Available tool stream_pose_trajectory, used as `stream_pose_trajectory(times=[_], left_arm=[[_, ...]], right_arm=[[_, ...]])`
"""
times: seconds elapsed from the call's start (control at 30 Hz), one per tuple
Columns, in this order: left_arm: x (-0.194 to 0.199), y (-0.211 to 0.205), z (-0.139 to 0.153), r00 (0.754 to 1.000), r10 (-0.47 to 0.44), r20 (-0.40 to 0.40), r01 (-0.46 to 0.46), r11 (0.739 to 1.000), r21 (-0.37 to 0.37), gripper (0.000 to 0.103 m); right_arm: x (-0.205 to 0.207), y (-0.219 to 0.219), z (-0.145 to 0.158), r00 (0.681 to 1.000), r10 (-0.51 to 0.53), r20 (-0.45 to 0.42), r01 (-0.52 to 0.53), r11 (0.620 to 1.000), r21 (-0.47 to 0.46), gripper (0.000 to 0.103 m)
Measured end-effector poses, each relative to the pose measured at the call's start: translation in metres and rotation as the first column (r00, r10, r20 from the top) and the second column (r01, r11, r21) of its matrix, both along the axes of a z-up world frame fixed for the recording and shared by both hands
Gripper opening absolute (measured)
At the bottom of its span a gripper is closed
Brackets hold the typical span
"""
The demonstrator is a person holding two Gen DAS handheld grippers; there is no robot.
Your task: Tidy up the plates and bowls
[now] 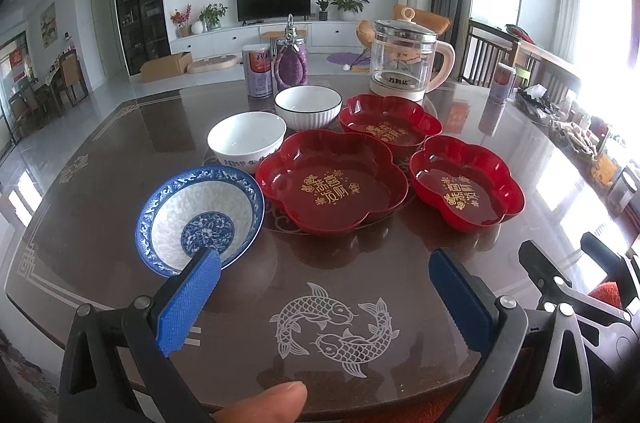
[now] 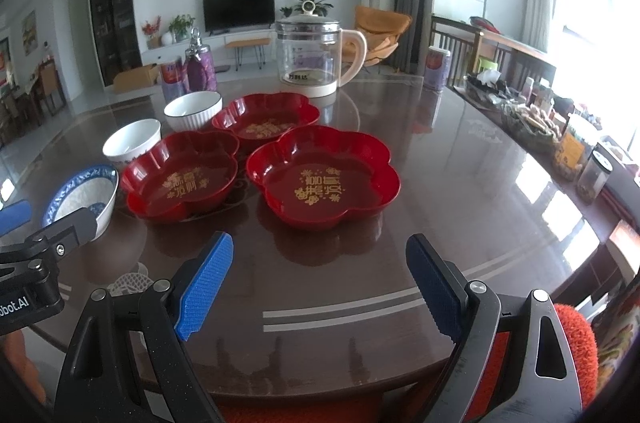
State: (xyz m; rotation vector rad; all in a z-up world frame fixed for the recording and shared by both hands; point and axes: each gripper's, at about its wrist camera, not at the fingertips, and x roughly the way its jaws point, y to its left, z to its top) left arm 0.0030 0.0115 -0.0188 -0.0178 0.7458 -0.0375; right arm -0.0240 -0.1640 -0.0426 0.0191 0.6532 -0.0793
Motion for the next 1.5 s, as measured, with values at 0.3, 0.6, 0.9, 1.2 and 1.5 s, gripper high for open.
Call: stream_pose_trajectory(times=[0.3, 0.6, 0.9, 1.2, 1.5], left_arm=[[0.000, -0.001, -0.002, 1.000, -0.001, -0.005, 0.001, 1.000, -0.001, 0.103], [-0.002, -0.001, -0.005, 1.000, -0.003, -0.008, 0.003, 1.000, 0.002, 0.103], [-0.002, -0.001, -0.005, 1.000, -0.002, -0.010, 0.002, 1.000, 0.002, 0.103], [-0.002, 0.000, -0.006, 1.000, -0.002, -0.009, 0.002, 1.000, 0.004, 0.103], [-0.002, 0.001, -0.008, 1.000, 0.000, -0.015, 0.001, 1.000, 0.017, 0.103]], right_arm=[[-0.001, 0.000, -0.001, 1.000, 0.001, -0.004, -0.001, 1.000, 0.002, 0.091], [-0.001, 0.000, -0.001, 1.000, 0.000, -0.005, 0.000, 1.000, 0.003, 0.091], [-0.002, 0.000, -0.001, 1.000, 0.001, -0.004, -0.001, 1.000, 0.003, 0.091], [-0.002, 0.000, -0.002, 1.000, 0.001, -0.009, -0.001, 1.000, 0.008, 0.091], [0.002, -0.011, -0.009, 0.999, -0.018, -0.039, 0.020, 0.998, 0.055, 0.091]])
